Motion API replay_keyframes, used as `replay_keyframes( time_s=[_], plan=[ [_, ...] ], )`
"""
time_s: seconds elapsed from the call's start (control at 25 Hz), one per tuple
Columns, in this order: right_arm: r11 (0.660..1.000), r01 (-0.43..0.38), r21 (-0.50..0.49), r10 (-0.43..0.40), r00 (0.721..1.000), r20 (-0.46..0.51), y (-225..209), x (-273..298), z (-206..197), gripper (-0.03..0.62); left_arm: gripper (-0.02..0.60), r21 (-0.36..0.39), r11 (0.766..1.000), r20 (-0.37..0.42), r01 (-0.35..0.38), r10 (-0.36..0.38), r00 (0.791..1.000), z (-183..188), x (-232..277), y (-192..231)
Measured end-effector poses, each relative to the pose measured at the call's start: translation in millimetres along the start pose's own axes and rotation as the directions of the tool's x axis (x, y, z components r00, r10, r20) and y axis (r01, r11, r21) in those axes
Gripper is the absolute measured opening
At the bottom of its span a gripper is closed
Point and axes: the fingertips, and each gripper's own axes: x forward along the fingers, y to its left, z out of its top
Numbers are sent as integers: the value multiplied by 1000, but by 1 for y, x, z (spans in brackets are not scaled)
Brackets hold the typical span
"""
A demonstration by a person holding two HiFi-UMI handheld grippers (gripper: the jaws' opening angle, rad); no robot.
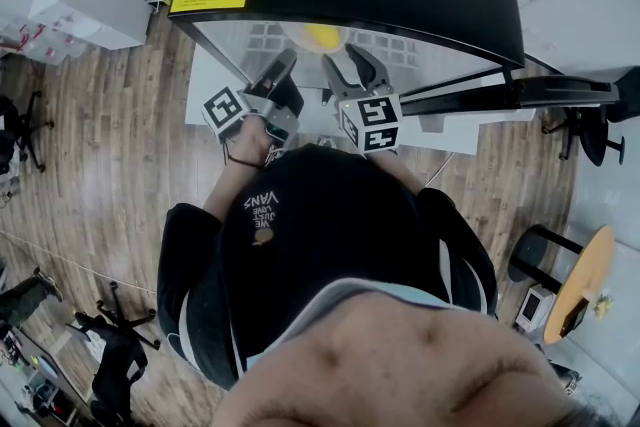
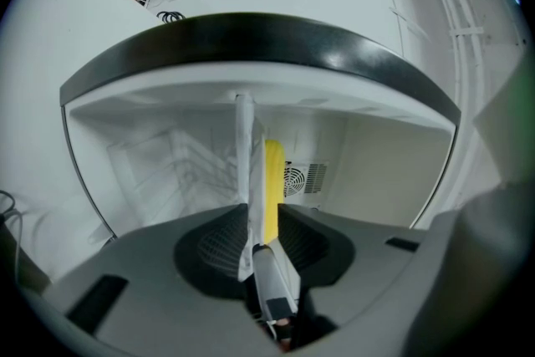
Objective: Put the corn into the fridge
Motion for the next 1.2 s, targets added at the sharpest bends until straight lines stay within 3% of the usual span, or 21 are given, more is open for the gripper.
replay_keyframes(
  time_s=[0.28, 0.72, 1.2],
  plan=[
    [1000, 0, 8, 0, 1000, 15, 3, -4, 2, 181, 91, 10, 1000, -9, 5, -5, 1000, -1, -3, -3],
    [999, 39, 23, -40, 998, 57, 2, -17, 7, 176, 91, 102, 995, -28, 10, -7, 1000, -1, -9, -9],
    [996, 84, 37, -87, 992, 89, 8, -36, 9, 100, 71, 222, 973, -112, 67, -43, 993, -13, -15, -27]
  ],
)
